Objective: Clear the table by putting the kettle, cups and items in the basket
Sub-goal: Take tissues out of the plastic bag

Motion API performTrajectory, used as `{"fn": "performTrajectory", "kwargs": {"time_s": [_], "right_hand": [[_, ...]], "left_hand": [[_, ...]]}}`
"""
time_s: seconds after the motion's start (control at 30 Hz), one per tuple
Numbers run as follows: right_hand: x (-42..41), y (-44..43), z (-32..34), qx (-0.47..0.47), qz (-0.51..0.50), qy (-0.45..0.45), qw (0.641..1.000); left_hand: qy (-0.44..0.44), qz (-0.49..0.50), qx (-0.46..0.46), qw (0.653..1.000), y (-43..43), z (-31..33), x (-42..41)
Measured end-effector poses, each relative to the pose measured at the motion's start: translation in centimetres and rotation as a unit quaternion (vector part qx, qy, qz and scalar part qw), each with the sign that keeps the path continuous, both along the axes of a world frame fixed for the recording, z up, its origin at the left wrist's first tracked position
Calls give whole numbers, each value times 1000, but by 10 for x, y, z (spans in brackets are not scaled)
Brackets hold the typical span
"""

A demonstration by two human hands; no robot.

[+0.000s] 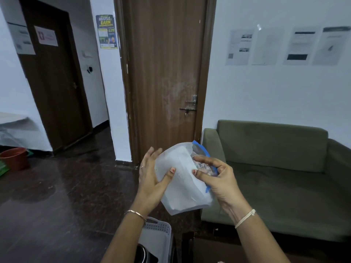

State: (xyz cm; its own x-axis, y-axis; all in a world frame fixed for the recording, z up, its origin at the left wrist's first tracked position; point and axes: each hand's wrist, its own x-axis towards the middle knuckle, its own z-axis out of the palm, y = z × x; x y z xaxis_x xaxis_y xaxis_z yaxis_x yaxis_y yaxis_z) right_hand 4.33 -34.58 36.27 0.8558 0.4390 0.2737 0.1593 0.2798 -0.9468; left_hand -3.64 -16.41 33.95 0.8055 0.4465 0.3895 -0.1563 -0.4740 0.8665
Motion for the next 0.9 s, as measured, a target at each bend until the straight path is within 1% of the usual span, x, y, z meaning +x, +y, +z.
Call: {"fn": "performTrajectory", "kwargs": {"time_s": [0.03, 0.07, 0.13, 0.23, 0.3, 0.37, 0.4, 0.5, 0.63, 0.73, 0.8, 0.9], "right_hand": [[2, -2, 3, 2, 2, 0, 1000], [3, -4, 6, 6, 4, 3, 1000], [8, -7, 12, 13, 11, 10, 1000], [17, -9, 19, 12, 45, 19, 999], [22, -9, 24, 10, 72, 23, 997], [25, -9, 28, 9, 76, 13, 997], [26, -9, 30, 2, 73, 0, 997], [30, -9, 35, -61, 61, -35, 996], [32, -9, 41, -158, 67, -58, 983], [34, -2, 44, -234, -3, -105, 966], [36, 3, 44, -255, -24, -121, 959], [39, 6, 42, -262, 10, -102, 959]], "left_hand": [[0, -9, 25, 1000, 4, 7, 3], [-1, -23, 31, 999, 7, 13, 5], [-6, -48, 18, 999, 10, 22, 8], [-19, -53, 10, 998, 10, 36, 13], [-20, -52, 30, 998, 12, 44, 17], [-25, -51, 47, 997, 14, 50, 21], [-36, -54, 37, 997, 13, 52, 22], [-72, -43, 20, 996, 7, 54, 27], [-109, -25, 9, 994, 7, 52, 35], [-118, -25, 9, 993, 7, 49, 41], [-115, -22, 5, 993, 5, 46, 45], [-110, -19, 0, 994, 2, 43, 50]]}}
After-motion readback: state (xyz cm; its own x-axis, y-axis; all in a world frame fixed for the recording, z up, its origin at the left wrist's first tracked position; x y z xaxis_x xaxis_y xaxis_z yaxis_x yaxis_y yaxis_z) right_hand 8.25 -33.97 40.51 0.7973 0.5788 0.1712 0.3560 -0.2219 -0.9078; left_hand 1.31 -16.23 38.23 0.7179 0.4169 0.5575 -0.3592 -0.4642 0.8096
